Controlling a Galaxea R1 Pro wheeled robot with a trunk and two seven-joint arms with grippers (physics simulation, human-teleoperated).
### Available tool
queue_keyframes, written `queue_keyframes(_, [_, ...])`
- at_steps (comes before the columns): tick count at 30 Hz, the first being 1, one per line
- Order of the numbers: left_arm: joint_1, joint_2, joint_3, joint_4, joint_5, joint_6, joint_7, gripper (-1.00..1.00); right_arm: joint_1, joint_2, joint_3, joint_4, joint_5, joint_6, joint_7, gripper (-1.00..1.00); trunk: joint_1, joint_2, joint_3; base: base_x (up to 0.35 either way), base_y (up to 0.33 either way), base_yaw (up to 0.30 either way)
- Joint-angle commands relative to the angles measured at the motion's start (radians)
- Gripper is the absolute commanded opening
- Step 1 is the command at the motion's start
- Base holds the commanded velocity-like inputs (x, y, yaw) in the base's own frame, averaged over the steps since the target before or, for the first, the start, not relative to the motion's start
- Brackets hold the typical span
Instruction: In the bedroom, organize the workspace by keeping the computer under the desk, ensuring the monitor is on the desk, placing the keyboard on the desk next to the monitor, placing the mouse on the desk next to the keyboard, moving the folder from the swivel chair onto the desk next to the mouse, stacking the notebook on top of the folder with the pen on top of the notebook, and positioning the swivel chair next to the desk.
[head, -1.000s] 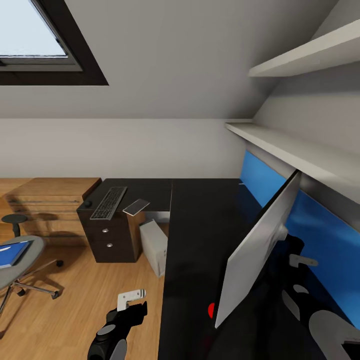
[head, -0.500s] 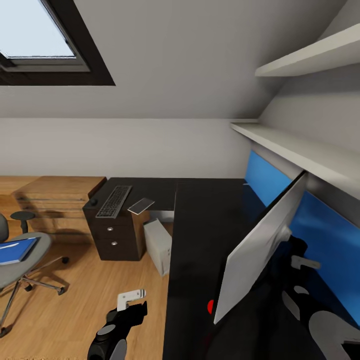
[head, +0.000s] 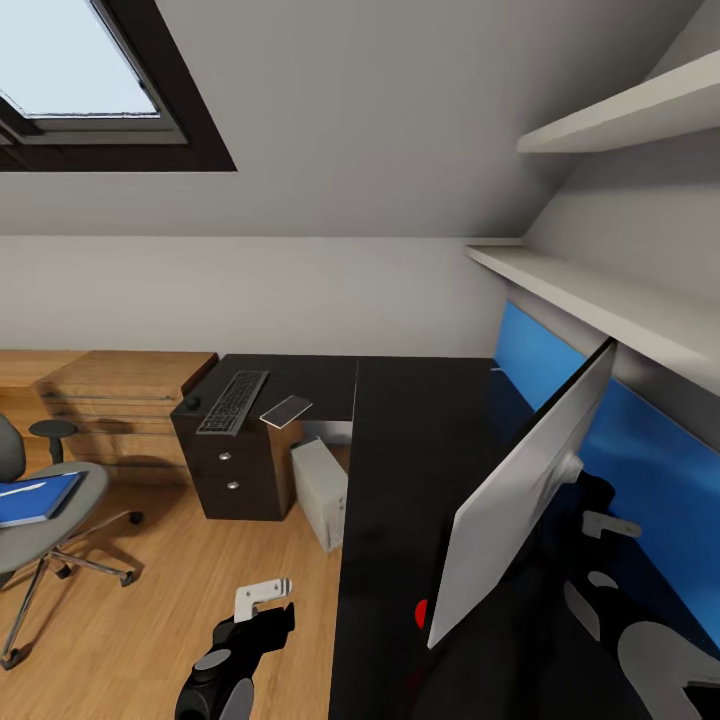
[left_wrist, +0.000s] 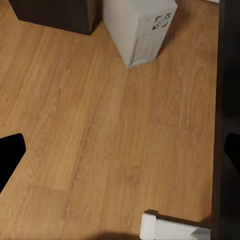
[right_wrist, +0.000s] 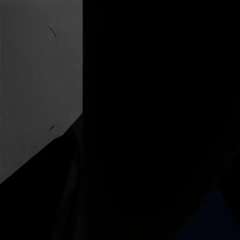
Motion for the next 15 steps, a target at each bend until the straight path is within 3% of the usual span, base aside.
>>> queue_keyframes(1, [-0.001, 0.000, -0.002, -0.001, 0.011, 0.002, 0.010, 1.00, 0.000, 0.000, 0.030, 0.002, -0.013, -0.005, 0.003, -1.00, 0.000, -0.001, -0.002, 0.000, 0.000, 0.000])
queue_keyframes(15, [-0.001, -0.001, -0.002, -0.001, 0.011, 0.002, 0.010, 1.00, 0.000, 0.000, 0.029, 0.002, -0.013, -0.004, 0.003, -1.00, 0.000, -0.001, -0.002, 0.000, 0.000, 0.000])
